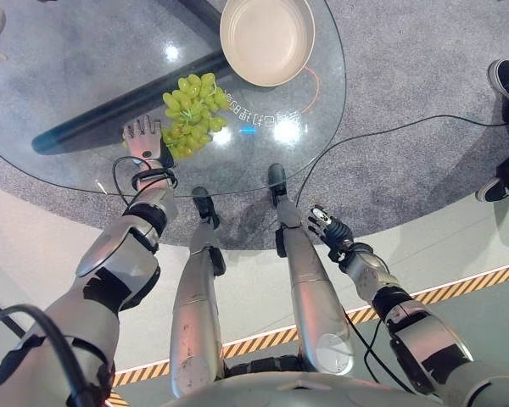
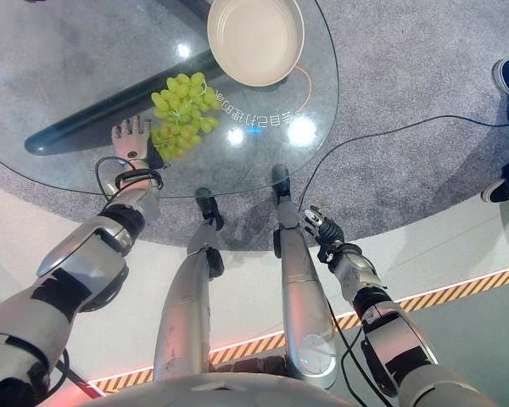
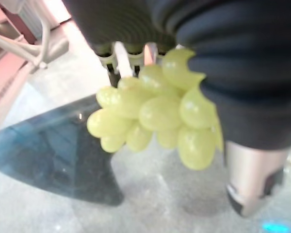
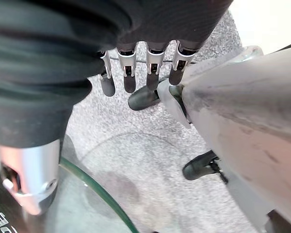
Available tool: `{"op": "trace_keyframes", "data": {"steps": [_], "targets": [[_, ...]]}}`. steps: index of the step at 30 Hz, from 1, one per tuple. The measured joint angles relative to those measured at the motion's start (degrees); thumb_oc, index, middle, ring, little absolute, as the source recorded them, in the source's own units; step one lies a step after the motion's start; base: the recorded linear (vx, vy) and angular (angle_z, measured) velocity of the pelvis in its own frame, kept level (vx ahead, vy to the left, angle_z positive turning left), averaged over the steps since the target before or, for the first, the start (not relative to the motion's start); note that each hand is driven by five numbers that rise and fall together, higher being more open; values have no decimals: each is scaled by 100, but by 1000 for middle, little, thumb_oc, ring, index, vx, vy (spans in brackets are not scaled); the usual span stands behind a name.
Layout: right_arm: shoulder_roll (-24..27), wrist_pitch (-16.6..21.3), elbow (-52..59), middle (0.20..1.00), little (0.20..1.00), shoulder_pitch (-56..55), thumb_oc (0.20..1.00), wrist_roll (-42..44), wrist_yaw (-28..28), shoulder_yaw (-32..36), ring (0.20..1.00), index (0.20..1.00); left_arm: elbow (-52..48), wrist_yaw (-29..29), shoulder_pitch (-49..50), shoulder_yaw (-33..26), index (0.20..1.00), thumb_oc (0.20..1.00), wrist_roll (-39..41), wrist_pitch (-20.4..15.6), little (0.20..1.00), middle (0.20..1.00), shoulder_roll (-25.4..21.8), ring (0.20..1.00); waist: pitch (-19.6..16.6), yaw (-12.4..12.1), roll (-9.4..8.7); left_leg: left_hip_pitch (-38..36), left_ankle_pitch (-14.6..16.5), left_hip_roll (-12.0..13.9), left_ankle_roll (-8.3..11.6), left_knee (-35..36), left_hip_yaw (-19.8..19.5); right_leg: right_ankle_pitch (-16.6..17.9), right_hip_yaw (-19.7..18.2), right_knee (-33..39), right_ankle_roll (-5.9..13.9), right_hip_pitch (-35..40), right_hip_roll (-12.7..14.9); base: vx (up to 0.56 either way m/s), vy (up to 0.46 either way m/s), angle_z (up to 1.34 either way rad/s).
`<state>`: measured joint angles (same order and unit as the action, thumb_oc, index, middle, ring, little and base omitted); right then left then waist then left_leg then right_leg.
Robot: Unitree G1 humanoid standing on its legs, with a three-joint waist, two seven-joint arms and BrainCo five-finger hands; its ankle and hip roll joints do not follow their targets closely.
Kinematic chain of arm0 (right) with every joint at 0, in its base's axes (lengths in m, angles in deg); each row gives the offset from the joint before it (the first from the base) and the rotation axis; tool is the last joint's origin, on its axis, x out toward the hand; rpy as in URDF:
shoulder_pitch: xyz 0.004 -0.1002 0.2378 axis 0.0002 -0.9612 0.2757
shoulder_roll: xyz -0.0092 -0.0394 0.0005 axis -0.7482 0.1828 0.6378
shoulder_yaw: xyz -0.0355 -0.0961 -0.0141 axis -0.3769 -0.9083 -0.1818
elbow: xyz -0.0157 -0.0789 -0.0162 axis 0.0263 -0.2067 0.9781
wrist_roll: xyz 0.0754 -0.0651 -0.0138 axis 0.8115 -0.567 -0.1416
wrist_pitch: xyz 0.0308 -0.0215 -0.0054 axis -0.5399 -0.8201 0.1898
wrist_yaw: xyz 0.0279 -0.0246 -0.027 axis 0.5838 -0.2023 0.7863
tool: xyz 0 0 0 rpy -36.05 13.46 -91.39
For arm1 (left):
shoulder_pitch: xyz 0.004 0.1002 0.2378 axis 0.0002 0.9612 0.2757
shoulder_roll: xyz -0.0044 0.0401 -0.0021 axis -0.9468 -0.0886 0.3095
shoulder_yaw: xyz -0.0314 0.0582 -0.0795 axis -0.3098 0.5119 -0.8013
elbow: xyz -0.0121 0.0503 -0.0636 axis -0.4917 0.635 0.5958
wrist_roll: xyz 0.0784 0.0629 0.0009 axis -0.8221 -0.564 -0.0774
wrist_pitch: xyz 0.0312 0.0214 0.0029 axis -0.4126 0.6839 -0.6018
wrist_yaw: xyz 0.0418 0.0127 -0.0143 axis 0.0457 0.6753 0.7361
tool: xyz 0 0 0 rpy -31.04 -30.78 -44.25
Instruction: Pick up fruits into the plate
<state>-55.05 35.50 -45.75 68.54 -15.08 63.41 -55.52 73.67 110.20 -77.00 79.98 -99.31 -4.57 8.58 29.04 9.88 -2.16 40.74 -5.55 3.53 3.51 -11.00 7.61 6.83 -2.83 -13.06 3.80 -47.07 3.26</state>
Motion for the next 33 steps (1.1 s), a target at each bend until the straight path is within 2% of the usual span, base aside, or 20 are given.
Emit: {"op": "trace_keyframes", "data": {"steps": [2, 3, 4, 5, 13, 26, 30, 33], "targets": [[-19, 9, -6, 1000, 1000, 0, 1000, 177, 100, 0, 1000, 1000, 88, 120, -65, 0, 1000, 1000, -166, 156, 1000, 1000, 0, 1000, -21, 13, -55, 132, 20, 11, -4, -96, -14, 2, 5, -27, 1, -91, -5, 0, -56, 1], [-24, 14, -18, 1000, 1000, 0, 1000, 245, 126, 1, 1000, 1000, 87, 154, -96, 1, 959, 959, -222, 212, 959, 959, 3, 959, -26, 12, -65, 171, 32, 11, -7, -136, -17, 2, 5, -41, 1, -117, -4, 2, -42, 2], [-27, 19, -19, 1000, 1000, 0, 1000, 292, 195, 2, 1000, 1000, 88, 202, -97, 2, 627, 627, -283, 238, 627, 627, 3, 627, -25, 11, -79, 210, 56, 14, -25, -183, -17, 2, 1, -66, 0, -149, -3, 2, -40, -1], [-37, 19, -15, 1000, 1000, 2, 1000, 341, 227, 2, 1000, 1000, 88, 242, -101, 1, 200, 200, -342, 256, 200, 200, -1, 200, -17, 3, -97, 215, 57, 12, -25, -189, -11, 1, -12, -84, 1, -165, -1, 1, -36, -1], [-200, 22, -27, 1000, 1000, 5, 1000, 503, 443, 4, 1000, 1000, 247, 408, -302, 0, 200, 200, -515, 468, 200, 200, -145, 200, -50, -7, -154, 411, 102, 23, -12, -321, -33, 3, -4, -105, 2, -302, -4, 0, -4, 0], [-201, 19, -31, 1000, 1000, 72, 1000, 692, 485, 4, 1000, 1000, 326, 383, -301, -1, 200, 200, -512, 465, 200, 200, -152, 200, -50, -5, -154, 415, 146, 23, -9, -373, -24, 1, -17, -117, 1, -296, -5, 0, 0, 0], [-200, 19, -34, 1000, 1000, 72, 1000, 691, 527, 4, 1000, 1000, 326, 354, -303, -1, 200, 200, -487, 425, 200, 200, -154, 200, -50, -7, -154, 410, 145, 23, -10, -379, -31, 2, -15, -119, 0, -284, -6, 0, 0, 0], [-201, 19, -38, 1000, 1000, 72, 1000, 690, 548, 6, 1000, 1000, 344, 365, -296, -6, 200, 200, -247, 176, 200, 200, -175, 200, -50, -12, -154, 364, 145, 20, -10, -380, -62, 3, 6, -116, -1, -216, -5, 1, 13, 2]]}}
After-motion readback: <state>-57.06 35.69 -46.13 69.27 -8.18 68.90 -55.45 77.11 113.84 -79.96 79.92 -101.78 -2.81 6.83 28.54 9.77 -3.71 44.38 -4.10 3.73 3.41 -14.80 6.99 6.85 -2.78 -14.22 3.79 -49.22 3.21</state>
